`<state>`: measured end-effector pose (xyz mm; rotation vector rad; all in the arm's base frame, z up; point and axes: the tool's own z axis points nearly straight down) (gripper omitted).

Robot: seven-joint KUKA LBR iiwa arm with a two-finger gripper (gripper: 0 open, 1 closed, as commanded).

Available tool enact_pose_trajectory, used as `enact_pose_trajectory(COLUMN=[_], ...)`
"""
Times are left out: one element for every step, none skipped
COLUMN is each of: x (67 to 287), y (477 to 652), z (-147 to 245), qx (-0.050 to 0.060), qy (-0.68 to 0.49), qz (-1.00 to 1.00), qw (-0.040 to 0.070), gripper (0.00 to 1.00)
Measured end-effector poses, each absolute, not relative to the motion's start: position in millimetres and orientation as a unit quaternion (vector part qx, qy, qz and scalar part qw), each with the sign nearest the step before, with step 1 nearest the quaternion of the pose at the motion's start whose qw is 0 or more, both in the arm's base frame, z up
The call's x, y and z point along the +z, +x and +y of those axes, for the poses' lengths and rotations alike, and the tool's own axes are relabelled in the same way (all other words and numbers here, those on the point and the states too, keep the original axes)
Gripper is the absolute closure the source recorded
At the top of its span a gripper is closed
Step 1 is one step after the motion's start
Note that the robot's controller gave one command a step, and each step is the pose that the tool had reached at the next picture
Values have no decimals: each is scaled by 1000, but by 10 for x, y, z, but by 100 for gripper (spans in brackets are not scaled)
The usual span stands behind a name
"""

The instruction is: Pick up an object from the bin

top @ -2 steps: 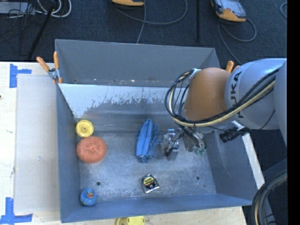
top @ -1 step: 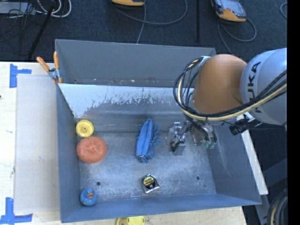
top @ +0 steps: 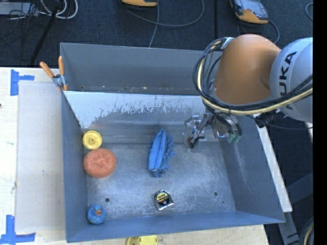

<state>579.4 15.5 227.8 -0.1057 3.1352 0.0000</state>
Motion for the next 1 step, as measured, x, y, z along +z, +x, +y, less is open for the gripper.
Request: enact_pose_trajectory(x=[3381], y=[5822], z=[202], qx=[0], qy=[-40], qz=[999], qw=[1], gripper=[100])
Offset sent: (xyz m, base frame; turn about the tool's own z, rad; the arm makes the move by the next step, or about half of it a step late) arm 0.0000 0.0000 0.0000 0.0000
